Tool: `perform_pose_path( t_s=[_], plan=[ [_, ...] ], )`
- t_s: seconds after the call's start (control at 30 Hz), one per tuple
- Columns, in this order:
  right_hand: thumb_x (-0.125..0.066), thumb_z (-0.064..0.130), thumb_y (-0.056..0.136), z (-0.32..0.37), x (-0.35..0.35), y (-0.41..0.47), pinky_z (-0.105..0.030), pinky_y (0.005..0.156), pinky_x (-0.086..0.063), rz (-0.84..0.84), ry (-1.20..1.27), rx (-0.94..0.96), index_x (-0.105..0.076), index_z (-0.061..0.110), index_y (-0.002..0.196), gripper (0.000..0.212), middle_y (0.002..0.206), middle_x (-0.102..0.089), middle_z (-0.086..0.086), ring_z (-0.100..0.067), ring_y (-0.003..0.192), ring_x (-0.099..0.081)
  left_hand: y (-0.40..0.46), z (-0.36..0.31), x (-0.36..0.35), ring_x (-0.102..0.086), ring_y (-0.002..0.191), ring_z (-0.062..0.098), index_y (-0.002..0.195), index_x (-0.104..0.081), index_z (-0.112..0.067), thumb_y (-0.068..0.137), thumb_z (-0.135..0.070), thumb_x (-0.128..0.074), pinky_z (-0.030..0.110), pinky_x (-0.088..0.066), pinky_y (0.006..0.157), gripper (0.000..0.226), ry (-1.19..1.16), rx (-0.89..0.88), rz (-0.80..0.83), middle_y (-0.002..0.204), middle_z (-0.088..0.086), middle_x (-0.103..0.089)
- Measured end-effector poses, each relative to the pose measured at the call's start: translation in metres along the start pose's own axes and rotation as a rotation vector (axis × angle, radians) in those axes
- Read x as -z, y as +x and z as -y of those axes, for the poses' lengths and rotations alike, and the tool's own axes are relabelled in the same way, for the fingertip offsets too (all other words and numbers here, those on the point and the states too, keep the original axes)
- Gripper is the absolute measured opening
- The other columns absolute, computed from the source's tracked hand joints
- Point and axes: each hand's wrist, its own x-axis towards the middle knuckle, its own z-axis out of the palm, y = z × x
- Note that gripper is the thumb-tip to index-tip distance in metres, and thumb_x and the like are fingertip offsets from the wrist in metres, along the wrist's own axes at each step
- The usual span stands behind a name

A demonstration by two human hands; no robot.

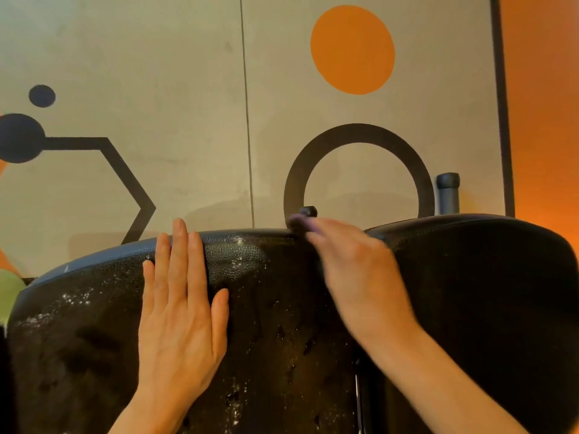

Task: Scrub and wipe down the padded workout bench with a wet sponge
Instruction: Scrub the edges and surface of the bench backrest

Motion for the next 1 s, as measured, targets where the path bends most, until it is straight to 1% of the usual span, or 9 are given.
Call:
perform_pose_path(
  t_s=[0.1, 0.27, 0.33, 0.4, 0.47, 0.63, 0.8, 0.9, 1.0],
  plan=[
    [-0.043, 0.025, 0.099, -0.007, 0.004, -0.007, -0.028, 0.077, -0.055, -0.106, 0.016, -0.155, -0.065, 0.02, 0.113, 0.026, 0.094, -0.067, 0.006, -0.003, 0.084, -0.061, 0.001, -0.001, -0.001, 0.008, 0.153, 0.024, 0.157, 0.005, -0.011, 0.097, -0.037, -0.027, 0.032, 0.011, 0.123, 0.073, 0.005, 0.013, 0.002, 0.165, 0.007, 0.011],
    [-0.038, 0.028, 0.096, 0.077, -0.045, 0.012, -0.028, 0.086, -0.049, 0.015, -0.013, 0.177, -0.067, 0.016, 0.104, 0.032, 0.098, -0.069, -0.001, -0.015, 0.09, -0.063, -0.003, 0.005, -0.005, 0.01, 0.153, 0.025, 0.156, 0.002, -0.004, 0.095, -0.033, -0.04, 0.034, 0.011, 0.123, 0.079, 0.078, 0.005, 0.033, 0.164, 0.01, 0.014],
    [-0.041, 0.029, 0.098, 0.044, -0.022, 0.013, -0.021, 0.079, -0.051, 0.022, -0.023, 0.095, -0.066, 0.022, 0.111, 0.03, 0.095, -0.069, 0.004, -0.009, 0.086, -0.063, -0.001, 0.003, -0.004, 0.01, 0.153, 0.023, 0.157, 0.004, -0.007, 0.097, -0.035, -0.032, 0.033, 0.01, 0.123, 0.075, 0.048, 0.018, 0.019, 0.165, 0.008, 0.012],
    [-0.042, 0.028, 0.1, 0.008, 0.005, 0.002, -0.011, 0.068, -0.046, 0.011, 0.043, -0.121, -0.065, 0.024, 0.115, 0.028, 0.086, -0.065, 0.01, -0.001, 0.076, -0.059, 0.0, 0.0, -0.002, 0.009, 0.153, 0.023, 0.157, 0.003, -0.008, 0.097, -0.037, -0.028, 0.034, 0.009, 0.124, 0.074, 0.044, 0.021, 0.004, 0.165, 0.008, 0.01],
    [-0.044, 0.025, 0.1, 0.01, 0.002, 0.002, -0.008, 0.066, -0.04, -0.036, 0.05, -0.161, -0.066, 0.021, 0.113, 0.025, 0.088, -0.065, 0.01, 0.0, 0.076, -0.058, 0.0, 0.0, -0.003, 0.008, 0.153, 0.023, 0.157, 0.001, -0.007, 0.097, -0.037, -0.028, 0.034, 0.008, 0.124, 0.073, 0.04, 0.019, -0.005, 0.165, 0.009, 0.008],
    [-0.047, 0.026, 0.099, 0.05, -0.031, 0.009, -0.014, 0.08, -0.039, 0.028, -0.047, 0.134, -0.066, 0.021, 0.108, 0.021, 0.099, -0.068, 0.005, -0.008, 0.095, -0.062, -0.003, 0.002, -0.003, 0.008, 0.153, 0.023, 0.157, 0.002, -0.008, 0.099, -0.035, -0.026, 0.033, 0.008, 0.124, 0.07, 0.014, -0.005, -0.006, 0.165, 0.01, 0.007],
    [-0.044, 0.026, 0.1, -0.01, 0.016, -0.004, -0.014, 0.064, -0.047, -0.001, 0.022, -0.144, -0.065, 0.021, 0.112, 0.025, 0.08, -0.064, 0.01, -0.001, 0.073, -0.06, -0.003, 0.003, -0.004, 0.005, 0.153, 0.026, 0.156, 0.001, -0.006, 0.102, -0.04, -0.017, 0.035, 0.006, 0.124, 0.067, 0.018, -0.014, -0.013, 0.165, 0.012, 0.006],
    [-0.045, 0.026, 0.1, 0.028, -0.017, 0.01, -0.019, 0.063, -0.036, -0.007, -0.039, 0.03, -0.067, 0.018, 0.102, 0.024, 0.083, -0.065, 0.004, -0.01, 0.073, -0.057, -0.004, 0.002, -0.004, 0.005, 0.153, 0.027, 0.156, 0.001, -0.005, 0.101, -0.038, -0.02, 0.035, 0.006, 0.124, 0.067, 0.035, -0.008, -0.013, 0.165, 0.011, 0.005],
    [-0.045, 0.029, 0.1, 0.024, -0.011, 0.016, -0.025, 0.061, -0.041, 0.071, -0.031, 0.124, -0.067, 0.018, 0.102, 0.024, 0.08, -0.066, 0.004, -0.013, 0.072, -0.059, -0.002, 0.002, -0.004, 0.005, 0.153, 0.026, 0.156, 0.0, -0.005, 0.101, -0.037, -0.02, 0.035, 0.005, 0.124, 0.067, 0.023, -0.012, -0.024, 0.165, 0.01, 0.004]
  ],
)
